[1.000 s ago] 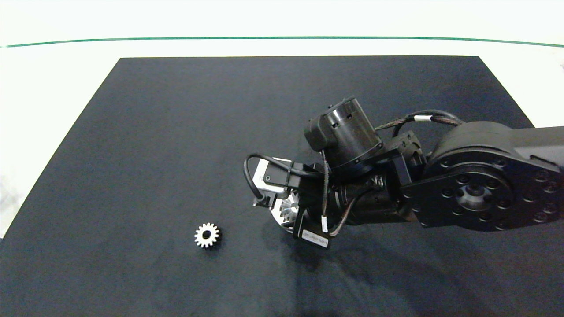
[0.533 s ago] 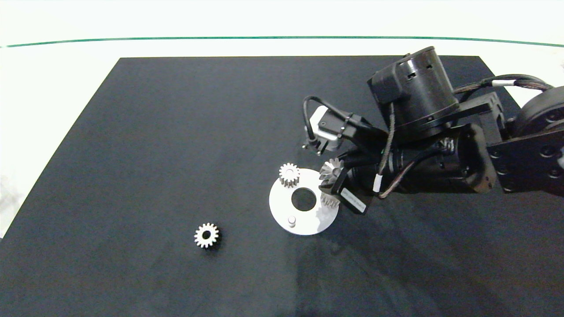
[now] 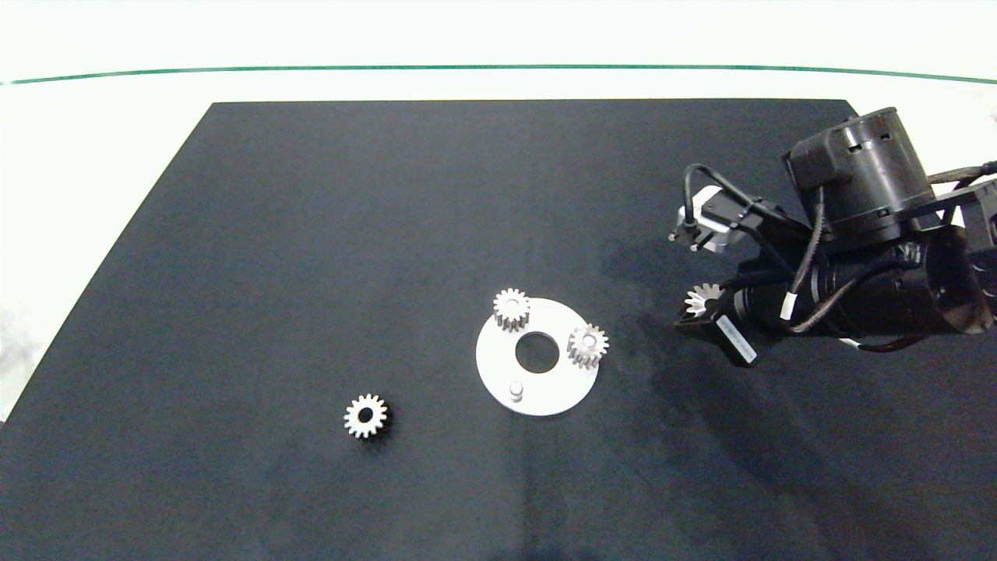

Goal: Remove an incorrectly installed larger gear and replace it with the correct smaller gear

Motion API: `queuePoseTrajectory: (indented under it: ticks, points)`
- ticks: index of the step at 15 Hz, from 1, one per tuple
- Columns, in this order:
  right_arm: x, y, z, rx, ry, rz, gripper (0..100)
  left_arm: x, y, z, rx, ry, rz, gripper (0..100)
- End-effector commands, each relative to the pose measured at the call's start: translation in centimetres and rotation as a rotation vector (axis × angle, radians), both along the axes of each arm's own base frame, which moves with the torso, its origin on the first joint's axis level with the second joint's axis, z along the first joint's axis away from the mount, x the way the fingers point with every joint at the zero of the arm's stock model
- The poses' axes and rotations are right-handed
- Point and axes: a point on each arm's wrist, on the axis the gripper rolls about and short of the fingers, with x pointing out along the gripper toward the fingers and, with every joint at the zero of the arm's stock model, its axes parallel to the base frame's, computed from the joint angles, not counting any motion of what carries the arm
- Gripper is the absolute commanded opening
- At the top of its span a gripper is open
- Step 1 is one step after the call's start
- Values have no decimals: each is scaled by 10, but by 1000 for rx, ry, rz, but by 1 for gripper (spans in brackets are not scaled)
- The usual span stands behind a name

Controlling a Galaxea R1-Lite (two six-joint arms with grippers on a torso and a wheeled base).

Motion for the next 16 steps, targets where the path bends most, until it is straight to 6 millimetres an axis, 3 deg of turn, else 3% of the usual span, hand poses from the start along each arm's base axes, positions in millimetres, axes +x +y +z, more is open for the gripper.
queuePoseTrajectory:
  ticks: [1, 16]
  points:
    - [7, -26, -15, 18, 55, -113, 31, 0, 0, 0, 2, 0, 1, 100]
    - [26, -44, -40, 55, 114, -239, 31, -4, 1, -5, 5, 1, 2, 100]
